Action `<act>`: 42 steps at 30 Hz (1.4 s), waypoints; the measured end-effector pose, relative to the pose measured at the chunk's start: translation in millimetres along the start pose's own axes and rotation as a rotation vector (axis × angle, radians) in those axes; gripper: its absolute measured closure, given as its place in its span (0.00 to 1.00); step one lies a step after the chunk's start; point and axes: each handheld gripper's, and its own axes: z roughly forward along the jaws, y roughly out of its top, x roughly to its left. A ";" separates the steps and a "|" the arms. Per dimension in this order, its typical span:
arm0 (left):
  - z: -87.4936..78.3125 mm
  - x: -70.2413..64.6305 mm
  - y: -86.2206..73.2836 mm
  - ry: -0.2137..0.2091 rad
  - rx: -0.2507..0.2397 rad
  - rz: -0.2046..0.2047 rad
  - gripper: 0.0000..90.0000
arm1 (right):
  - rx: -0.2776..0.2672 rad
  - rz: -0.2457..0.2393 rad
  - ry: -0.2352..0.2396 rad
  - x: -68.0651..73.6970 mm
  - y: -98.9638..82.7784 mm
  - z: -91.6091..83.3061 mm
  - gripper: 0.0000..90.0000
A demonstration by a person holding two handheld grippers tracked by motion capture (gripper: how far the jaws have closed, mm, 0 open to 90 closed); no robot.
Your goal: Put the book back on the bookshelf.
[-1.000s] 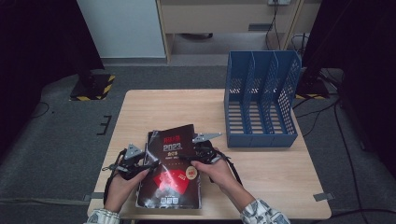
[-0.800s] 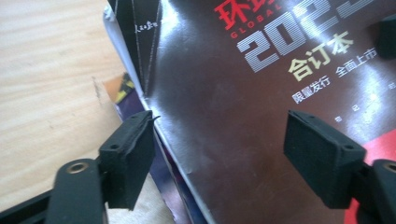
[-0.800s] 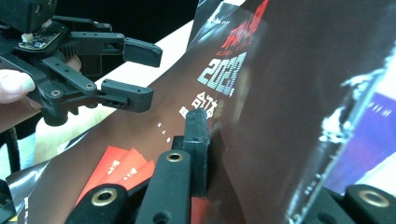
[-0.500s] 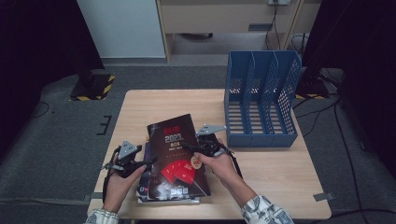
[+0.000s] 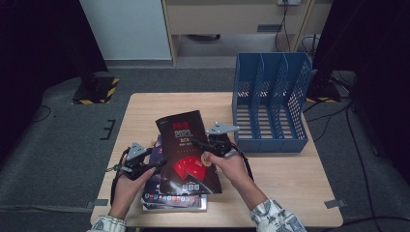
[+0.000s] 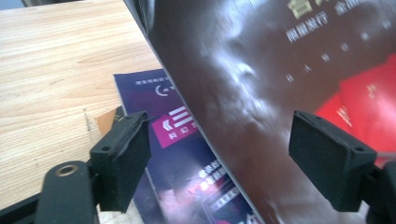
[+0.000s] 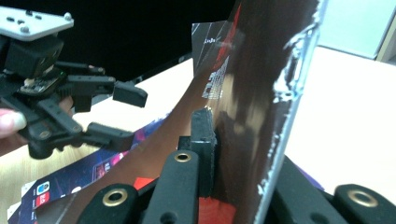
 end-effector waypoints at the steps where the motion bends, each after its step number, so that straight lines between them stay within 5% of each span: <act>1: 0.6 -0.1 -0.9 -0.006 0.002 -0.004 0.21 | -0.011 -0.005 -0.004 0.2 0.9 -1.9 0.93; 10: 15.1 -10.6 -2.7 -0.074 0.063 0.046 0.21 | -0.054 -0.037 -0.008 3.9 2.9 -10.6 0.94; 22: 22.7 -10.9 -5.9 -0.108 0.107 0.032 0.20 | -0.127 -0.063 -0.013 7.6 8.9 -17.2 0.94; 38: 24.9 -8.6 -7.8 -0.149 0.121 0.012 0.20 | -0.161 -0.112 -0.014 16.0 18.5 -19.5 0.95; 42: 25.0 -10.6 -8.0 -0.159 0.125 0.033 0.24 | -0.165 -0.123 -0.011 17.1 21.0 -19.6 0.95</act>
